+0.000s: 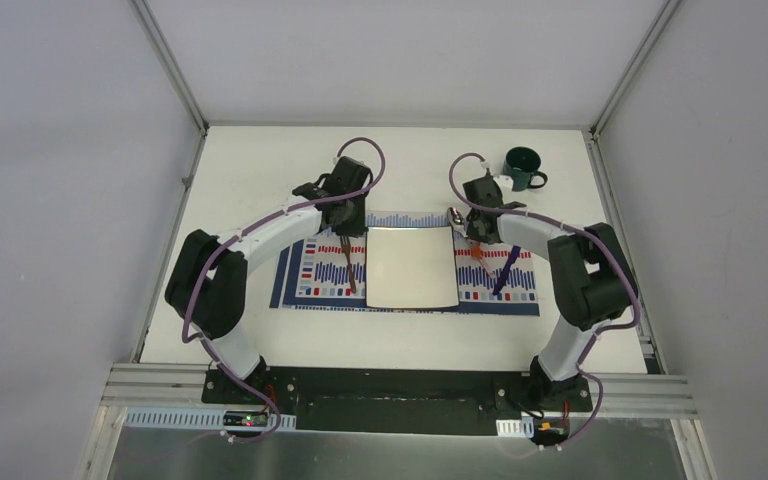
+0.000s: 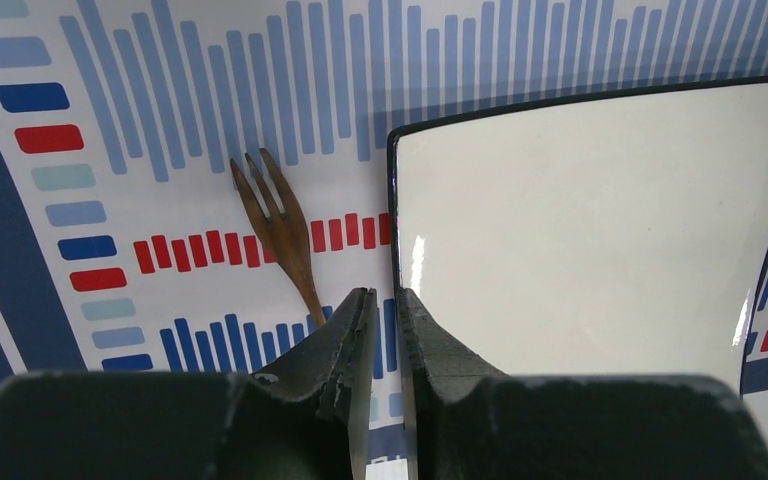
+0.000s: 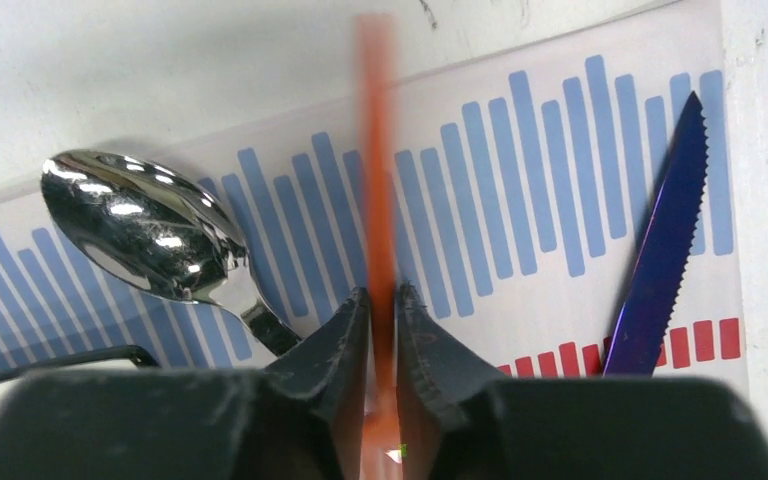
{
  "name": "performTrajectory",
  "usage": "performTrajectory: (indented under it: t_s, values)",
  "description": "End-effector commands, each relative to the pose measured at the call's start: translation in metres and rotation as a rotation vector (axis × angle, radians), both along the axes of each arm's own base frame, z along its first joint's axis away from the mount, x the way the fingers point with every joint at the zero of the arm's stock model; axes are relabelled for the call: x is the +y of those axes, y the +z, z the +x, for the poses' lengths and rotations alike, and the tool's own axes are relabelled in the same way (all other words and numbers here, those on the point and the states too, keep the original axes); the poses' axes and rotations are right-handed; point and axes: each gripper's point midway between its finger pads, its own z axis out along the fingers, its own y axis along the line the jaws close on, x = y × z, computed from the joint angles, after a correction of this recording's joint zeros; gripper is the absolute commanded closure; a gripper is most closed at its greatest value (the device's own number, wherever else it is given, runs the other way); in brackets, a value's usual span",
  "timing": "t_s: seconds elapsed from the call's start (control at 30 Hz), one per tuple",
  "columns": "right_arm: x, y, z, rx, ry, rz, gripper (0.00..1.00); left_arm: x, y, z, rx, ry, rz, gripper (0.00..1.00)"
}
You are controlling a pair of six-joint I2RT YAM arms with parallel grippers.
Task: Set the dinner table for one person
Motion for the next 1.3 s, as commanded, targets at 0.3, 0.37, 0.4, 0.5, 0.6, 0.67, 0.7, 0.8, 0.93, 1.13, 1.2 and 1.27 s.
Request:
performTrajectory:
  t_s: [0.3, 0.37, 0.4, 0.5, 0.6, 0.67, 0.7, 0.8, 0.93, 1.13, 1.2, 1.27]
  values:
    - [0.023, 0.049, 0.011, -0.108, 0.083, 0.067, 1.0, -0.004, 0.02, 0.014, -0.071, -0.009, -0.013, 0.84]
    - [0.036, 0.066, 0.01, -0.132, 0.14, 0.095, 1.0, 0.001, 0.02, 0.016, -0.075, 0.0, 0.008, 0.84]
    - [0.042, 0.073, 0.008, -0.139, 0.171, 0.106, 1.0, 0.005, 0.02, 0.017, -0.075, 0.008, 0.015, 0.84]
    - [0.063, 0.095, 0.001, -0.163, 0.264, 0.127, 1.0, 0.024, 0.019, 0.024, -0.07, 0.054, 0.022, 0.84]
    - [0.09, 0.106, -0.006, -0.148, 0.374, 0.159, 1.0, 0.046, 0.017, 0.03, -0.061, 0.116, 0.027, 0.84]
    - [0.111, 0.112, -0.012, -0.14, 0.458, 0.175, 1.0, 0.064, 0.015, 0.034, -0.047, 0.162, 0.025, 0.83]
    - [0.122, 0.115, -0.014, -0.139, 0.489, 0.18, 1.0, 0.073, 0.014, 0.037, -0.044, 0.188, 0.024, 0.83]
    - [0.167, 0.124, -0.024, -0.123, 0.615, 0.209, 1.0, 0.098, 0.011, 0.043, -0.032, 0.253, 0.01, 0.83]
    - [0.218, 0.112, -0.037, -0.061, 0.743, 0.211, 1.0, 0.122, 0.008, 0.048, -0.023, 0.321, -0.012, 0.84]
    - [0.288, 0.097, -0.075, 0.018, 0.922, 0.282, 1.0, 0.137, 0.01, 0.048, -0.027, 0.355, -0.033, 0.84]
    - [0.302, 0.094, -0.088, 0.035, 0.968, 0.274, 1.0, 0.14, 0.011, 0.047, -0.031, 0.36, -0.033, 0.84]
    - [0.317, 0.092, -0.104, 0.045, 1.02, 0.277, 1.0, 0.143, 0.013, 0.046, -0.036, 0.367, -0.034, 0.85]
